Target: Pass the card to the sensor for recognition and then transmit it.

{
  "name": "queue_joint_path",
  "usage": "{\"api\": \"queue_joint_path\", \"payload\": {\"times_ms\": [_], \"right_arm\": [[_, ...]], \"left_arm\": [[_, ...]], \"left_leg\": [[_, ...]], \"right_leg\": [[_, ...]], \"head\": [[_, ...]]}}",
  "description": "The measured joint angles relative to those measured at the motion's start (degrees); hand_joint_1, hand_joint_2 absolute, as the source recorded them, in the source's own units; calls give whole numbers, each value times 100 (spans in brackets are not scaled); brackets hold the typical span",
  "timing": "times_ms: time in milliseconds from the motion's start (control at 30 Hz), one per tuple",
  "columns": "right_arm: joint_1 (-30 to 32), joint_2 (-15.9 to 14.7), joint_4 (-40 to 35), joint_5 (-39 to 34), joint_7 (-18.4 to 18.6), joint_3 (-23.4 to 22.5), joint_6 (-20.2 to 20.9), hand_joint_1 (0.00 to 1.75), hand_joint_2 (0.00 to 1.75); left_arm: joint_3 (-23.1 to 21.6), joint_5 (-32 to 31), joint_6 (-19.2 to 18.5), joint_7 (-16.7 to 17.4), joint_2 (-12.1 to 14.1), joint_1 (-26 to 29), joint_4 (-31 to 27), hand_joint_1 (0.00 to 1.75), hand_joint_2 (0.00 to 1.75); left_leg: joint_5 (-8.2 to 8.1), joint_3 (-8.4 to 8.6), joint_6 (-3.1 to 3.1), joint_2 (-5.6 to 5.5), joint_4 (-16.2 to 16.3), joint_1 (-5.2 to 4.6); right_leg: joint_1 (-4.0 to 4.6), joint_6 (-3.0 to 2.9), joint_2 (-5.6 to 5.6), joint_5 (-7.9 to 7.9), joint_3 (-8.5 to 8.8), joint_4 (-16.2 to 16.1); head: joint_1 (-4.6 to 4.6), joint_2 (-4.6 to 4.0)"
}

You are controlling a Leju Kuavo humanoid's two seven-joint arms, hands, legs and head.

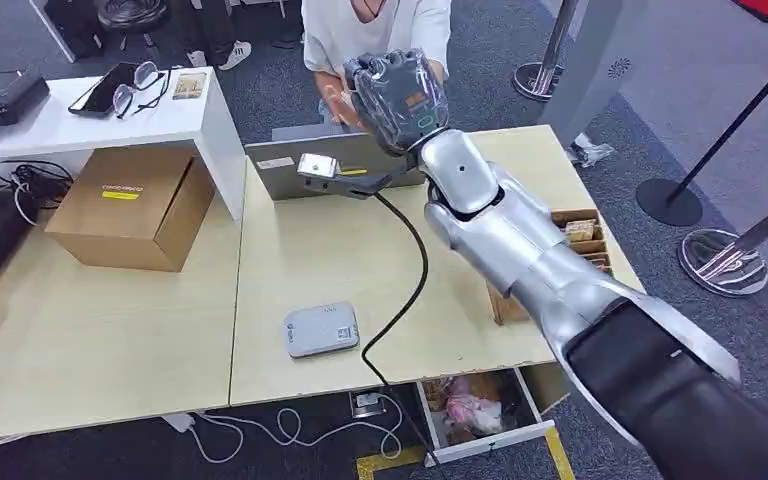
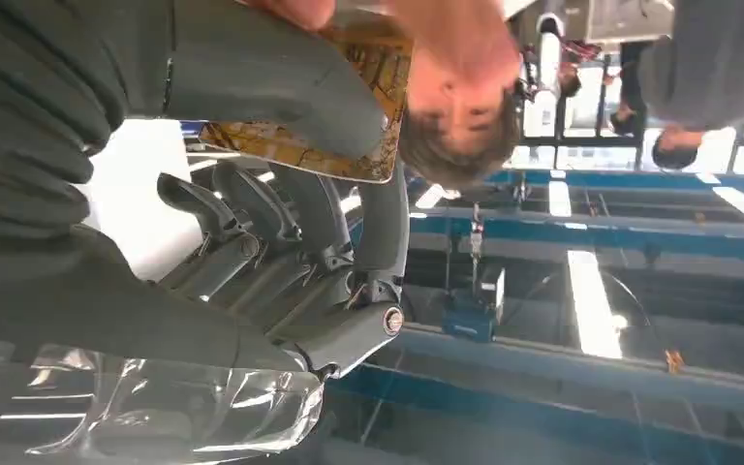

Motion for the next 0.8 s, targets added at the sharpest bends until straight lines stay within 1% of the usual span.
{"api": "queue_joint_path", "payload": {"times_ms": [267, 300, 333, 367, 533, 567, 800], "right_arm": [[-83, 4, 271, 20, 140, 37, 136, 175, 175], [-85, 4, 291, 17, 155, 37, 142, 166, 175], [-86, 4, 312, 15, 168, 37, 144, 56, 175], [-88, 4, 332, 11, 168, 37, 151, 0, 175], [-89, 4, 395, -9, 186, 35, 173, 0, 175], [-88, 4, 398, -15, 181, 35, 162, 0, 0], [-79, 4, 395, -94, 52, -33, 22, 0, 0]], "left_arm": [[0, -13, 2, 2, -26, -13, 0, 0, 0], [0, -15, 2, 2, -28, -14, 0, 0, 0], [0, -15, 2, 2, -33, -17, 0, 0, 0], [0, -20, 4, 2, -33, -19, 0, 0, 0], [0, -37, 2, 2, -44, -30, 0, 0, 0], [0, -37, 2, 7, -46, -35, 0, 0, 0], [0, -50, 7, 17, -59, -70, 0, 0, 0]], "left_leg": [[0, 2, 0, 0, 0, 0], [0, 2, 0, 0, 0, 0], [0, 2, 0, 1, 0, 0], [0, 3, 0, 1, 0, 0], [0, 3, 0, 1, 0, 0], [0, 3, 0, 1, 0, 0], [0, 3, 0, 1, 0, 0]], "right_leg": [[0, 0, 1, 0, 0, 0], [0, 0, 1, 0, 0, 0], [0, 0, 1, 0, 0, 0], [0, 0, 1, 0, -1, 0], [1, -1, 2, 0, -2, 0], [1, -1, 2, 0, -2, 0], [1, 0, 2, 0, -1, 0]], "head": [[0, 0], [0, 0], [0, 0], [0, 0], [0, 0], [0, 0], [0, 0]]}}
